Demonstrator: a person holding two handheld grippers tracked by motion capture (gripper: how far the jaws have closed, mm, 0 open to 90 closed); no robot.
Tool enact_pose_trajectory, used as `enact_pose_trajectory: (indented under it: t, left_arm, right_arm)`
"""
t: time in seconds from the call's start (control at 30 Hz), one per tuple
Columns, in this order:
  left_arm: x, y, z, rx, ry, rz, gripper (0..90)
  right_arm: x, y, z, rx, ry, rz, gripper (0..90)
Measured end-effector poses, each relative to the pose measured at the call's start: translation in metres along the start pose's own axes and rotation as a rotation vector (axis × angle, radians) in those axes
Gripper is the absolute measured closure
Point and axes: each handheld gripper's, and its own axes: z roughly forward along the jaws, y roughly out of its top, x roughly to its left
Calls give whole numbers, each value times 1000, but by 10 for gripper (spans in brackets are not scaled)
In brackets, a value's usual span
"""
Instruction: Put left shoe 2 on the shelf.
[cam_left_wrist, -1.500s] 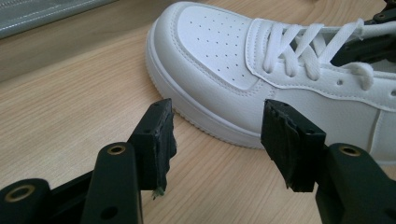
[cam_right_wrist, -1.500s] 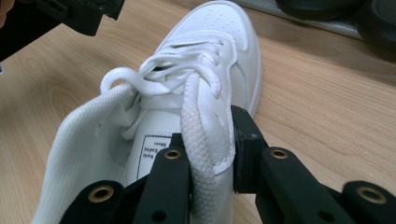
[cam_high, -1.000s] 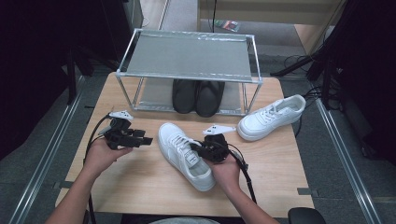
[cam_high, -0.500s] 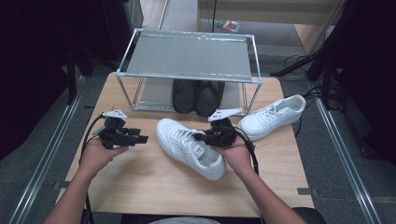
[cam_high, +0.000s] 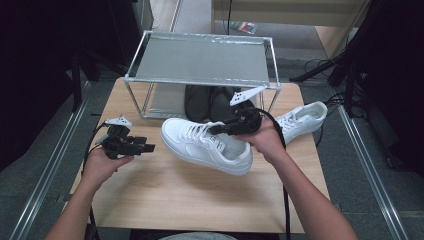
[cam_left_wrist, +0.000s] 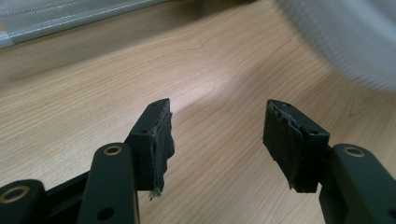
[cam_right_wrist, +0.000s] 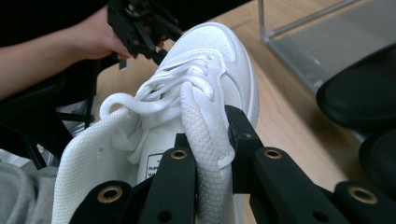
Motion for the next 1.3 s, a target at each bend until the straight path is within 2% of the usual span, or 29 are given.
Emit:
enact_pose_trajectory:
  t: [0.13, 0.23, 0.3, 0.43, 0.57, 0.63, 0.67, 0.73, 0.8, 0.83, 0.87, 0.9, 0.93, 0.97, 1.0, 1.07, 1.1, 1.13, 1.17, 1.23, 1.27, 1.3]
  left_arm:
    - [0, 0, 0, 3, -4, 2, 428]
    - [-1, 0, 0, -3, -20, -9, 427]
    - [-2, 1, 0, -7, -28, -7, 427]
    - [-5, 1, 2, 3, -19, 8, 427]
    - [-7, 2, 4, 8, -24, 2, 427]
    - [-8, 3, 3, 11, -29, 15, 427]
    - [-10, 3, 4, 10, -27, 13, 427]
    - [-12, 4, 5, 18, -31, 25, 427]
    - [-13, 4, 6, 23, -31, 32, 427]
    - [-13, 4, 6, 23, -31, 32, 427]
    - [-14, 5, 7, 19, -33, 31, 427]
    - [-15, 6, 7, 26, -40, 37, 427]
    - [-16, 6, 8, 24, -48, 36, 427]
    - [-16, 6, 8, 24, -48, 36, 427]
    - [-19, 8, 9, 25, -50, 47, 427]
    - [-23, 10, 11, 28, -61, 62, 427]
    - [-23, 10, 11, 28, -61, 62, 427]
    - [-26, 11, 13, 37, -64, 77, 427]
    - [-27, 12, 14, 40, -69, 83, 427]
    - [-29, 12, 16, 47, -71, 93, 428]
    - [-31, 13, 18, 52, -73, 103, 428]
    - [-31, 13, 18, 52, -73, 103, 428]
  right_arm:
    - [1, 19, -14, 0, 17, -34, 837]
    - [2, 28, -19, 0, 19, -36, 837]
    - [0, 44, -26, -2, 23, -19, 838]
    - [-1, 58, -33, -37, 11, 3, 838]
    - [0, 82, -44, -70, -28, 17, 837]
    - [0, 97, -50, -89, -72, 15, 837]
    - [0, 97, -50, -89, -72, 15, 837]
    - [-2, 108, -53, -113, -113, 27, 837]
    - [-7, 121, -56, -153, -184, 58, 837]
    - [-7, 121, -56, -153, -184, 58, 837]
    - [-12, 128, -55, -180, -241, 98, 836]
    - [-15, 131, -53, -192, -269, 129, 836]
    - [-20, 133, -51, -201, -297, 155, 836]
    - [-20, 133, -51, -201, -297, 155, 836]
    - [-31, 137, -46, -216, -347, 217, 836]
    - [-40, 141, -40, -223, -406, 250, 836]
    - [-40, 141, -40, -223, -406, 250, 836]
    - [-43, 142, -38, -226, -429, 263, 836]
    - [-54, 147, -29, -242, -497, 304, 836]
    - [-57, 148, -27, -247, -512, 320, 835]
    - [-66, 152, -20, -260, -543, 360, 835]
    - [-66, 152, -20, -260, -543, 360, 835]
